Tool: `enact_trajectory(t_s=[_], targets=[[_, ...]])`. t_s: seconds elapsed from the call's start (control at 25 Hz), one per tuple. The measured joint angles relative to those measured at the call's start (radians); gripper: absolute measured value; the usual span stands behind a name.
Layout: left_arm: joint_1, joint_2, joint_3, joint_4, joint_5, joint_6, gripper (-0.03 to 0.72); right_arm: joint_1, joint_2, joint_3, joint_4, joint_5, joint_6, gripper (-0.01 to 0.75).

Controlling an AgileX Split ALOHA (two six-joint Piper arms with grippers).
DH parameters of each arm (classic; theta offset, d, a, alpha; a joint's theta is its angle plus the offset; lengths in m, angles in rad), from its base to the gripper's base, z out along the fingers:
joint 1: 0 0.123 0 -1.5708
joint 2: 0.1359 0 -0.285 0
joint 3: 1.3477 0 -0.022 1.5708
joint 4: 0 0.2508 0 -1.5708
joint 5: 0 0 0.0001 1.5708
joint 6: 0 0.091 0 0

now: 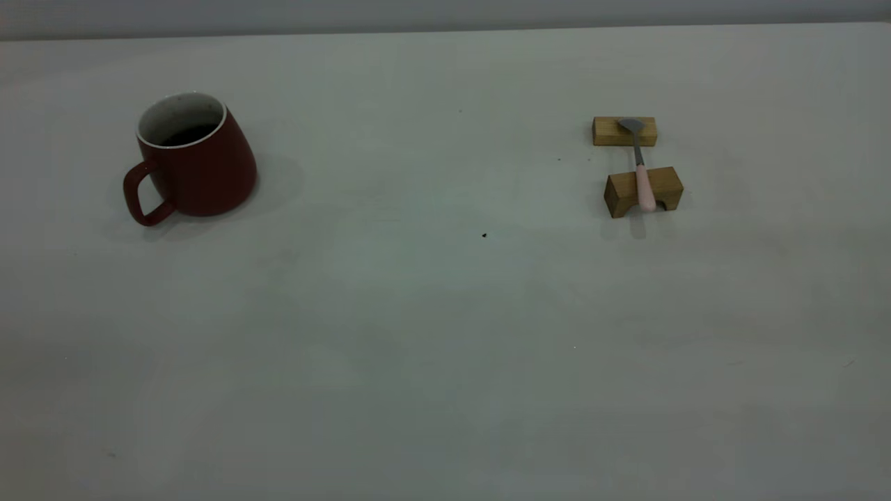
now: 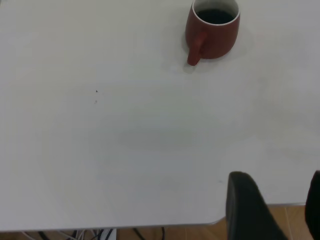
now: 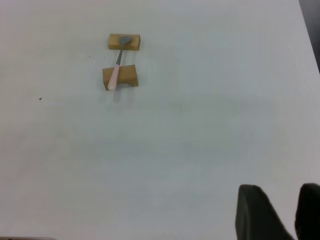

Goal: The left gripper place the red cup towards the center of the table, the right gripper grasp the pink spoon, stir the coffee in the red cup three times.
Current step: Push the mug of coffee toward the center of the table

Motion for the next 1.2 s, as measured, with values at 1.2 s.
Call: enact_trajectory(t_s=[1.2], targets=[[0.000,0.764,-0.193,-0.015,-0.227,-0.023,0.361,0.000,0.000,0.000,0.000,0.000,0.000,0.237]])
